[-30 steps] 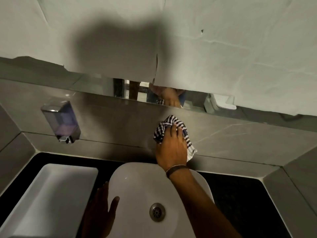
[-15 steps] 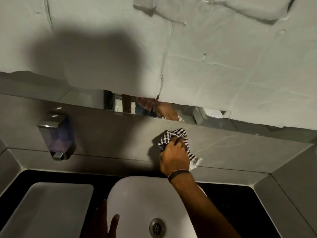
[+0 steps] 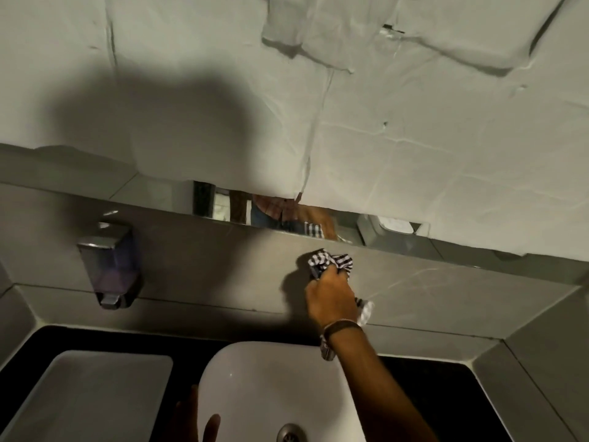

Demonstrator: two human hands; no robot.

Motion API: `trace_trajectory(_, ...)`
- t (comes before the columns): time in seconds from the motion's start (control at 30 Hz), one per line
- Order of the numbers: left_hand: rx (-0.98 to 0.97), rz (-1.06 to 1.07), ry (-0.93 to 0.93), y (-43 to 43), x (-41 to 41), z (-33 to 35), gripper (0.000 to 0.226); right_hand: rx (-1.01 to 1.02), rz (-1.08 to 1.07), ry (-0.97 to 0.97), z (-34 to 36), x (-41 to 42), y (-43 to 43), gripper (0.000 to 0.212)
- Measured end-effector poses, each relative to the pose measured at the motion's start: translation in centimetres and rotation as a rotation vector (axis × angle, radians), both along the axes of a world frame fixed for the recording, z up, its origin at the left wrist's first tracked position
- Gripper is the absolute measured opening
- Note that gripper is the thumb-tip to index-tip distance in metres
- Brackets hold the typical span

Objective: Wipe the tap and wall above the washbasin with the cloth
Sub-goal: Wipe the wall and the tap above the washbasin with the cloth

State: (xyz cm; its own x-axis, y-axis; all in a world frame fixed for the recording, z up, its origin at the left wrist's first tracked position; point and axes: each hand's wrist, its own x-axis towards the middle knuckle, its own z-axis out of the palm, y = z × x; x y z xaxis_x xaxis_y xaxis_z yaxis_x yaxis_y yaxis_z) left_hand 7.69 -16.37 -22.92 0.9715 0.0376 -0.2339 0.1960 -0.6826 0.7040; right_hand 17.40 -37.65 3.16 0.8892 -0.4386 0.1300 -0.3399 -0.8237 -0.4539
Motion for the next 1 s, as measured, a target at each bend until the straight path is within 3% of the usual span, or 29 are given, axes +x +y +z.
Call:
trace_trajectory(0.07, -0.035, -0.016, 0.004, 0.1, -0.1, 0.6, 0.09, 0.422, -0.113, -0.052, -0.1, 0.8, -1.9, 0.032)
trace_trajectory(0.13, -0.104, -0.012, -0.012, 0.3, -0.3, 1.4, 0.08, 1.026, -0.163, -0.019, -0.6, 1.1, -4.2, 0.041)
trace_trajectory(0.17, -0.138, 0.013, -0.061, 0.2, -0.4, 1.7, 0.074, 1.351, -0.142, 0.108, -1.1, 1.0, -5.2, 0.053)
trace_trajectory(0.23, -0.136, 0.045, -0.199, 0.1, -0.9, 2.1, 0.075, 1.736, -0.113, 0.329, -2.2, 0.4, -6.5, 0.071)
trace_trajectory(0.3, -0.093, -0.02, -0.246, 0.2, -0.8, 2.4, 0.074, 1.919, -0.092, 0.426, -3.2, 0.5, -7.7, 0.074)
trace_trajectory(0.4, -0.043, -0.007, -0.278, 0.5, -0.6, 2.4, 0.074, 1.917, -0.098, 0.364, -3.2, 0.6, -7.4, 0.077)
trace_trajectory(0.47, 0.0, 0.044, -0.256, 0.2, -1.1, 2.1, 0.074, 1.648, -0.126, 0.172, -3.0, 0.7, -6.8, 0.072)
trace_trajectory(0.57, 0.049, 0.067, -0.19, -0.1, -1.8, 2.1, 0.073, 0.667, -0.022, -0.072, -2.4, -0.9, -4.4, 0.049)
trace_trajectory(0.6, 0.075, 0.063, -0.185, -0.1, -1.9, 2.0, 0.073, 0.362, 0.09, -0.087, -2.3, -1.7, -3.4, 0.046)
trace_trajectory(0.7, 0.11, 0.064, -0.133, -0.1, -2.3, 2.7, 0.076, -0.421, 0.354, 0.097, -3.2, -2.5, -1.3, 0.074)
trace_trajectory(0.8, 0.166, 0.056, -0.082, 0.0, -2.3, 2.8, 0.092, -0.716, 0.41, 0.248, -2.6, -1.8, -1.0, 0.072)
trace_trajectory(1.0, 0.19, 0.036, -0.023, 0.1, -2.4, 3.5, 0.1, -1.168, 0.62, 0.563, -1.4, -0.7, -0.6, 0.067)
